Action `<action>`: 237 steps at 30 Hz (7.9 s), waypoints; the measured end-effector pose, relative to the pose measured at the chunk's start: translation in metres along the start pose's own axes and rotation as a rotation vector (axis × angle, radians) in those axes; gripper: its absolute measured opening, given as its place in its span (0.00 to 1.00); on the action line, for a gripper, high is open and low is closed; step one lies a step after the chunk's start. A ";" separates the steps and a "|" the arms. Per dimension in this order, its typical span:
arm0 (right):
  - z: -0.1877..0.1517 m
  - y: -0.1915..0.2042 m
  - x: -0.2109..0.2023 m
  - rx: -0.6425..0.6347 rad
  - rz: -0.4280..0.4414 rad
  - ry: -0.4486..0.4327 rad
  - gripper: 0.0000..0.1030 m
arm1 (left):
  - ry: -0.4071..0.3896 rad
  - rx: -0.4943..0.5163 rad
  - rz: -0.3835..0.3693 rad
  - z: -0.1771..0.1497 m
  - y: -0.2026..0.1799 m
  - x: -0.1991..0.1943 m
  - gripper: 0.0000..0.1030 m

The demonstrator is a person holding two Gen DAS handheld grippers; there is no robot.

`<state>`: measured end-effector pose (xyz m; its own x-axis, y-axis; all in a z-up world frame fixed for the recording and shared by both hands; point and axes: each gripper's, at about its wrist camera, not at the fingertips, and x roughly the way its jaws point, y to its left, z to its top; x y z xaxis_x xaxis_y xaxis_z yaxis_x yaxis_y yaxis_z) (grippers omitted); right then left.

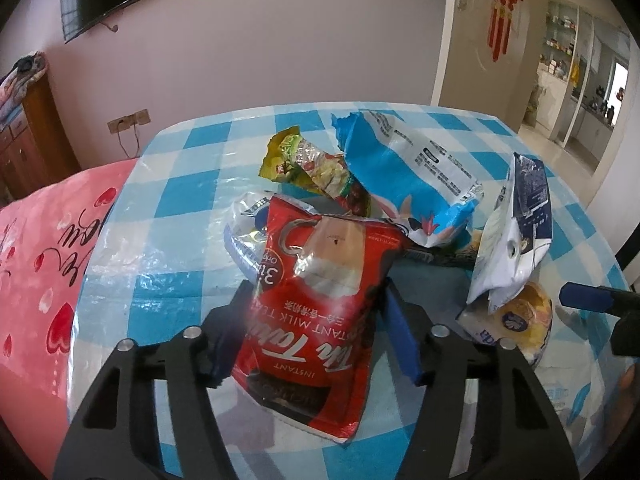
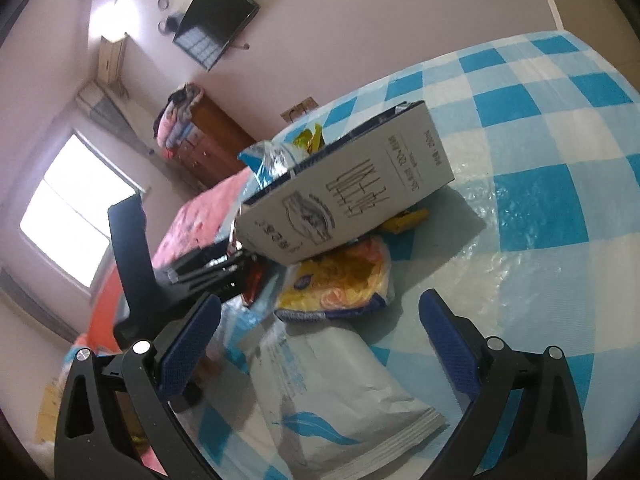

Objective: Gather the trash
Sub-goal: 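Grasp the red milk-tea sachet with the left tool while the right tool grasps the white carton, then carry the red sachet and white carton to the orange bucket and release both, then return both tools from the bucket to the table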

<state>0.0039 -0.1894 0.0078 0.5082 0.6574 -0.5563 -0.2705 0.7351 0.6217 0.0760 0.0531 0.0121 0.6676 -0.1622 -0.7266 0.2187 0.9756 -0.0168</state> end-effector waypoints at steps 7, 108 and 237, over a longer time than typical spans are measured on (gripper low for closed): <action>0.009 0.007 -0.013 -0.002 -0.077 -0.089 0.95 | 0.005 -0.006 -0.064 -0.011 -0.010 -0.010 0.55; -0.021 0.068 -0.030 -0.008 -0.029 -0.070 0.28 | -0.139 -0.280 -0.170 -0.073 0.041 -0.147 0.39; -0.029 0.111 -0.040 -0.230 -0.083 -0.230 0.92 | -0.293 -0.279 0.075 -0.076 0.019 -0.215 0.94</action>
<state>-0.0699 -0.1297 0.0830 0.7001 0.5586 -0.4447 -0.3849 0.8198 0.4239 -0.1174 0.1176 0.1157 0.8575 -0.0853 -0.5074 -0.0124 0.9824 -0.1861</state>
